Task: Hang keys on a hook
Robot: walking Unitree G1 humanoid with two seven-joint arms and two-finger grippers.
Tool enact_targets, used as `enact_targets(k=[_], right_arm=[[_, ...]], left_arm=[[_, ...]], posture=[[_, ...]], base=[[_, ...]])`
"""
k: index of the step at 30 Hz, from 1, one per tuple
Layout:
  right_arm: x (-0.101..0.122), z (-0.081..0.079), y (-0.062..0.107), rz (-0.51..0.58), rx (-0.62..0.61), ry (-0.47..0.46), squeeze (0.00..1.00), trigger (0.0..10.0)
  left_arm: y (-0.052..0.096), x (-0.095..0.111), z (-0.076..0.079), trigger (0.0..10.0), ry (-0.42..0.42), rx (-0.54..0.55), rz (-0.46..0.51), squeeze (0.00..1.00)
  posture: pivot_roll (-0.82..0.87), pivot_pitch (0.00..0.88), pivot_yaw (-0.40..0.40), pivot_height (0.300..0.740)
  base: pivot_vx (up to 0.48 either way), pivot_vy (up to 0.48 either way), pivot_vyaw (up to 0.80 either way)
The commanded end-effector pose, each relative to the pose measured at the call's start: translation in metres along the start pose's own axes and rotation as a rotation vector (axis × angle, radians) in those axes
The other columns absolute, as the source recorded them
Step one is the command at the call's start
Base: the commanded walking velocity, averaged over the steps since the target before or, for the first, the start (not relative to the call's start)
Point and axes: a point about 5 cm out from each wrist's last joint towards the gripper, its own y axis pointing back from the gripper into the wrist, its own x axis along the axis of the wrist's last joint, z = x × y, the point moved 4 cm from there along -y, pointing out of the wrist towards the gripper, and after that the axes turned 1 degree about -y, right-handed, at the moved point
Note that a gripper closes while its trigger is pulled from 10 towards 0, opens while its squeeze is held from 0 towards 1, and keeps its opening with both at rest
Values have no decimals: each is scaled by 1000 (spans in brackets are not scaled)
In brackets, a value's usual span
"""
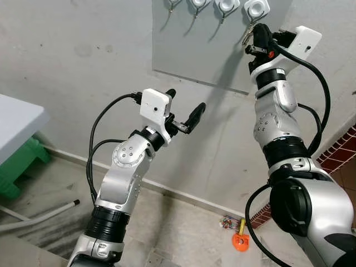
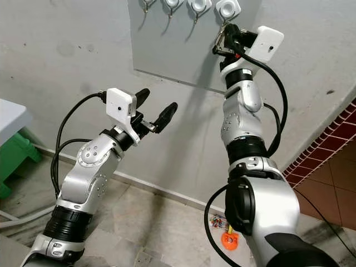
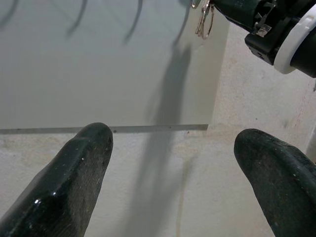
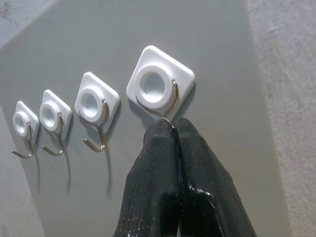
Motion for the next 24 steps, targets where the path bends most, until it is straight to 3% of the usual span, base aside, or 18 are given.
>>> enact_targets(k=[1,24], right_arm=[[10,-3,-6,22,14,-6,0,10000],[3,-14,-6,7,65,-30,0,10000]], left_arm=[[1,5,2,10000,-3,0,12,0],[0,6,0,10000,14,19,16,0]], posture=[[23,124,-70,740],[29,129,-78,740]], base=[[0,0,0],[0,0,0]])
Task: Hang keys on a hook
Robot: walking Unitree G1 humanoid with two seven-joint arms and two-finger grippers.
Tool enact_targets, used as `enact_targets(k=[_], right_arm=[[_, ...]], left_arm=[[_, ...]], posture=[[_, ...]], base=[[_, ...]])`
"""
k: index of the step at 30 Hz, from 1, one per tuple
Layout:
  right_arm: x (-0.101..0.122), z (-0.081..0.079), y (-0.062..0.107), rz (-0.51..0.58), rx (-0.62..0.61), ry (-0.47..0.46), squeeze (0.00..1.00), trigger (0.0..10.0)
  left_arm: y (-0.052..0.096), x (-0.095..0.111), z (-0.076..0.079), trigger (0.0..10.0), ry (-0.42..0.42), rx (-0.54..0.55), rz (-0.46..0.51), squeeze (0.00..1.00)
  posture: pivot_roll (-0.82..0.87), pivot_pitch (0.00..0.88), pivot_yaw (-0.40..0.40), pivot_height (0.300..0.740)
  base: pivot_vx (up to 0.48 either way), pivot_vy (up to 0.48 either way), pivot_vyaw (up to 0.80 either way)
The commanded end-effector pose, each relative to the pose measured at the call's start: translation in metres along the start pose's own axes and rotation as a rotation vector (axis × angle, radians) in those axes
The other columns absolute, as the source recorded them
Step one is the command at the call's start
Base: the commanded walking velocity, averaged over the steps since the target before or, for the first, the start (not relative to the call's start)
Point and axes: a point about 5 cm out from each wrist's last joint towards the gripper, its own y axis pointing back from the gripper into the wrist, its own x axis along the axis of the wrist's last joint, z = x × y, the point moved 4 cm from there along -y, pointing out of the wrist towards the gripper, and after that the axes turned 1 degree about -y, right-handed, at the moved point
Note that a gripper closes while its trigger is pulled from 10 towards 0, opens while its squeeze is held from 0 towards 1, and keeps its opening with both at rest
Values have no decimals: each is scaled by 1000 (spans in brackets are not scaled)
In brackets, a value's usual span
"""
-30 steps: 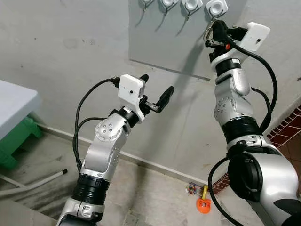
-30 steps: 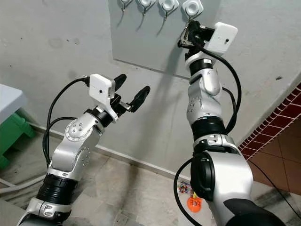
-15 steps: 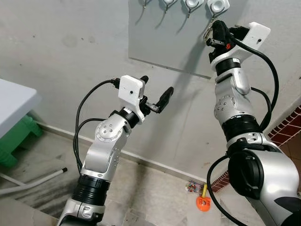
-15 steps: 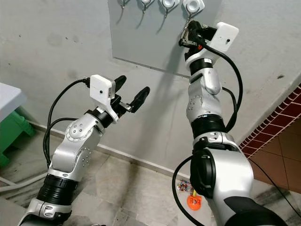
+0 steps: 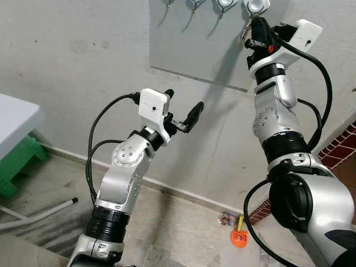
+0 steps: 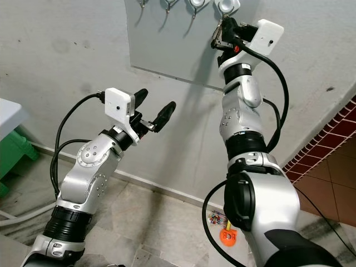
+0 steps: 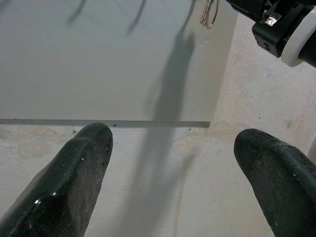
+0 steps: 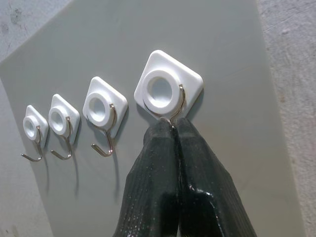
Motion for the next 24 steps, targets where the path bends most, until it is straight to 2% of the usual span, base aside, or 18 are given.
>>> enact_targets(k=[1,14,16,19,24], right_arm=[[-2,-3,-1,-11,15,-6,0,10000],[11,-12,-6,53,66,-39,0,10000],[9,-16,-5,41,85,8,0,10000],[5,-25,-5,20,141,131,0,10000],[5,-27,-7,2,158,211,0,10000]], left_arm=[[0,5,3,10000,1,-7,15,0],[-1,6,2,10000,12,2,21,0],[-1,6,2,10000,13,3,21,0],[-1,6,2,10000,16,5,23,0],[-1,6,2,10000,22,7,25,0]], posture=[[29,129,-78,740],[31,128,-81,740],[31,128,-82,740],[31,128,-82,740],[30,128,-84,740]], base=[[0,0,0],[0,0,0],[0,0,0],[0,0,0],[0,0,0]])
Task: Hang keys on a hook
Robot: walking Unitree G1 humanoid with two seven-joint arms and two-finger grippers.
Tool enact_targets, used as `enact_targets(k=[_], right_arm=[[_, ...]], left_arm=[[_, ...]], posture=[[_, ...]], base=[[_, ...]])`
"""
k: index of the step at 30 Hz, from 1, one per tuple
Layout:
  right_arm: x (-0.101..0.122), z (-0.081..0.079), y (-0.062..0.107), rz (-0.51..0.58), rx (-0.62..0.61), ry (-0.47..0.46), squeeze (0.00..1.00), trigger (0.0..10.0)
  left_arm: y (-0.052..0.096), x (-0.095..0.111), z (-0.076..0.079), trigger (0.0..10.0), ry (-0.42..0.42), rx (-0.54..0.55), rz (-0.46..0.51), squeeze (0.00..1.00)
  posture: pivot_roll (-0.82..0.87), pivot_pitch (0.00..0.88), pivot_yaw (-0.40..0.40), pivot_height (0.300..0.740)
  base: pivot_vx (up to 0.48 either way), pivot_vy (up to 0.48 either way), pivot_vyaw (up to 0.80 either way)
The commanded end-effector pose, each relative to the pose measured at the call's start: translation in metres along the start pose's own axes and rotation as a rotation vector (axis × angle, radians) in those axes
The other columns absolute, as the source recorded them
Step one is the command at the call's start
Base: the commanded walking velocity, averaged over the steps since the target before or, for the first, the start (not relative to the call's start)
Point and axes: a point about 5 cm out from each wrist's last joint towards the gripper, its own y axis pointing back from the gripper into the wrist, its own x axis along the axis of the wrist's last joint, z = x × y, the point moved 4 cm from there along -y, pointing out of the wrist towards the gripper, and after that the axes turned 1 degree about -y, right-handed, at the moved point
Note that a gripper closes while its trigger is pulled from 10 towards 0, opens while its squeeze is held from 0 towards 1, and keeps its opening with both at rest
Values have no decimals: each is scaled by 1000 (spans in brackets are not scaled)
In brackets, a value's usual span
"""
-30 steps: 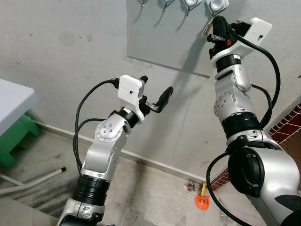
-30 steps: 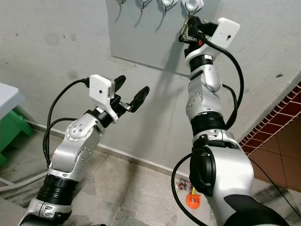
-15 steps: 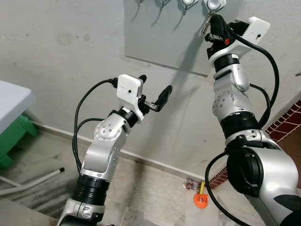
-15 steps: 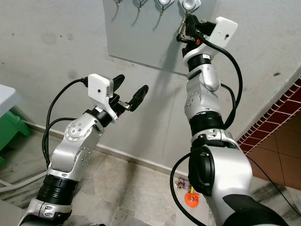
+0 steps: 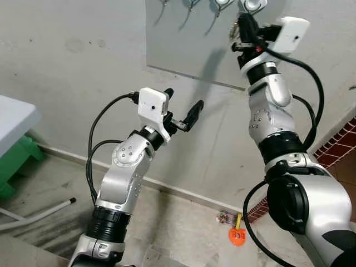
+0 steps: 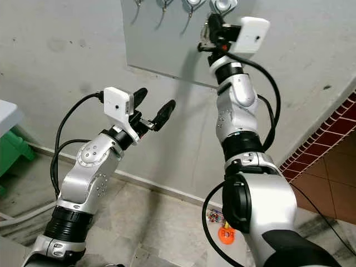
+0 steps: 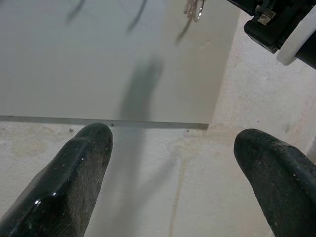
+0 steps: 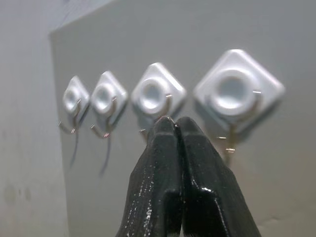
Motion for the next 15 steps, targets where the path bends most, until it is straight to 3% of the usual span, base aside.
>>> enact_targets(k=[1,10,15], right_arm=[[9,1,-6,14,3,26,0,10000],[14,26,-5,37,-124,-120,0,10000],[11,28,-2,40,-140,-165,0,10000]], left_arm=[[0,5,2,10000,0,-6,15,0],[1,5,2,10000,3,2,15,0],[1,5,2,10000,5,2,16,0]], posture=[[30,128,-84,740],[34,127,-88,740],[33,128,-86,740]], base=[[0,0,0],[0,0,0],[0,0,0]])
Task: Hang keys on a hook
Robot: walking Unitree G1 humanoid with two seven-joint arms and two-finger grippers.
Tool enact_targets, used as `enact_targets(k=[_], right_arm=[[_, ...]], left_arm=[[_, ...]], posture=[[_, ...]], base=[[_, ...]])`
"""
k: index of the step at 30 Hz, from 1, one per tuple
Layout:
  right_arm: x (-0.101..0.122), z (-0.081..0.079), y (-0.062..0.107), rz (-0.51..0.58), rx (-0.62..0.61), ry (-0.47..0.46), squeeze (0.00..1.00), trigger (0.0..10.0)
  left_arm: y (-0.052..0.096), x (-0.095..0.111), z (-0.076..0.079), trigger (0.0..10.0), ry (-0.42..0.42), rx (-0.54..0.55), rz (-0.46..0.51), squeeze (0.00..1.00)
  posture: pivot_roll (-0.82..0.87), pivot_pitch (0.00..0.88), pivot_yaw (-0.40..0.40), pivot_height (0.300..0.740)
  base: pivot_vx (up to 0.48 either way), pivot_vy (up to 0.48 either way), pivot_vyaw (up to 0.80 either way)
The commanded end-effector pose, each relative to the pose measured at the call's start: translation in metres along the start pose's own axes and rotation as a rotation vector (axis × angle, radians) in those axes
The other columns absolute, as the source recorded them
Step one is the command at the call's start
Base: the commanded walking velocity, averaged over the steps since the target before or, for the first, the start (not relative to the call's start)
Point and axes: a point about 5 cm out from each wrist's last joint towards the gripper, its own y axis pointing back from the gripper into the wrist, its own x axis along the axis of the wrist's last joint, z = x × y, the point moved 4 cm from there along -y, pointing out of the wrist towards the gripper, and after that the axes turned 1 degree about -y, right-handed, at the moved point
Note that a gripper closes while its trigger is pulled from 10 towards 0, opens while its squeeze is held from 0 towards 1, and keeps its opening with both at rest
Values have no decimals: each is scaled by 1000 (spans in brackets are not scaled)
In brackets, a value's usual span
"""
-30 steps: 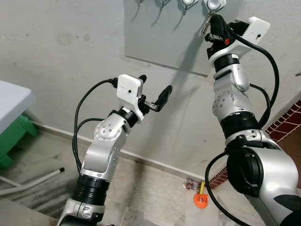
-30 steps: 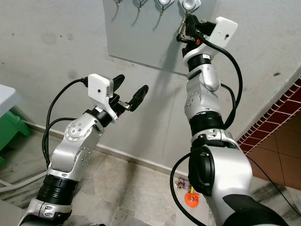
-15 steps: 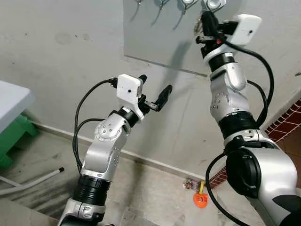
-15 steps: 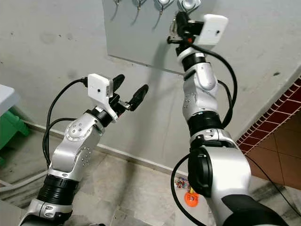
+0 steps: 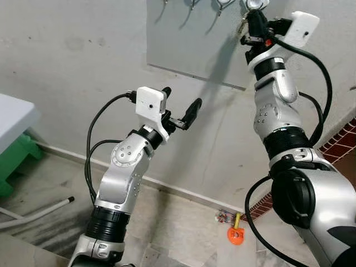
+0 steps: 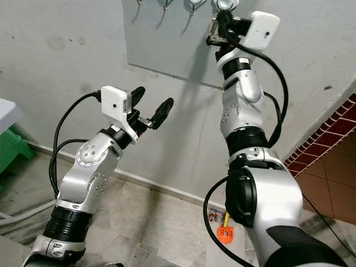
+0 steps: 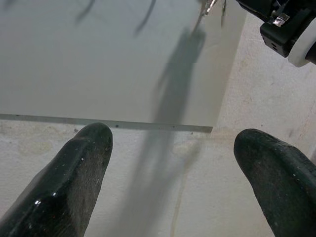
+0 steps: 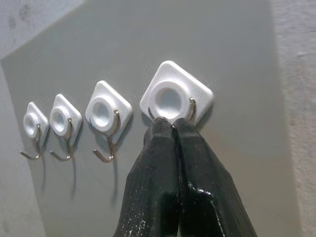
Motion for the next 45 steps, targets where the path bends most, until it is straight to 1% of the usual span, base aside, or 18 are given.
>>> enact_targets(k=[1,6,8,18,20,23,24,25,26,33,35,36,37,39,40,42,44,45], right_arm=[[0,3,-1,0,-26,-64,0,10000],[-8,4,2,-20,-39,-126,0,10000],[-14,6,4,-47,-55,-192,0,10000],[-30,13,11,-114,-109,-301,0,10000],[-30,12,11,-113,-106,-300,0,10000],[-32,9,13,-123,-80,-239,0,10000],[-33,8,13,-125,-71,-232,910,10000],[-33,8,13,-125,-71,-232,910,10000],[-35,6,14,-124,-56,-235,1000,10000],[-46,1,25,-148,-16,-160,1000,10000],[-59,2,38,-181,7,-121,1000,10000],[-59,2,38,-181,7,-121,1000,10000],[-67,3,48,-199,14,-104,1000,10000],[-91,15,80,-269,-9,-47,1000,10000],[-91,15,80,-269,-9,-47,1000,10000],[-103,23,103,-307,-46,-21,1000,10000],[-105,25,107,-313,-54,-12,1000,10000],[-109,26,115,-326,-61,-10,1000,10000]], left_arm=[[1,2,4,10000,3,-9,7,0],[0,3,4,10000,7,-11,8,0],[-1,3,5,10000,7,-13,9,0],[0,4,3,10000,11,-5,11,0],[0,4,3,10000,11,-4,11,0],[1,4,2,10000,10,0,11,0],[0,4,2,10000,11,0,10,0],[0,4,2,10000,11,0,10,0],[1,3,2,10000,11,2,8,0],[3,0,-1,10000,19,24,2,0],[7,-7,-5,10000,19,53,-15,0],[7,-7,-5,10000,19,53,-15,0],[11,-13,-9,10000,20,77,-29,0],[28,-35,-28,10000,46,179,-77,0],[28,-35,-28,10000,46,179,-77,0],[43,-55,-44,10000,62,272,-133,0],[46,-59,-47,10000,67,288,-145,0],[51,-64,-52,10000,99,318,-150,0]], posture=[[32,127,-86,740],[27,127,-83,740],[26,129,-81,740],[27,132,-82,740],[27,132,-82,740],[27,132,-82,740],[27,140,-82,740],[27,140,-82,740],[27,140,-82,740],[28,139,-82,740],[35,131,-80,740],[35,131,-80,740],[34,127,-76,740],[28,115,-66,740],[28,115,-66,740],[24,106,-58,740],[24,106,-58,740],[21,99,-53,740]], base=[[0,0,0],[0,0,0],[0,0,0],[0,0,0],[0,0,0],[0,0,0],[0,0,0],[0,0,0],[0,0,0],[0,0,0],[0,0,0],[0,0,0],[0,0,0],[0,0,0],[0,0,0],[0,0,0],[0,0,0],[0,0,0]])
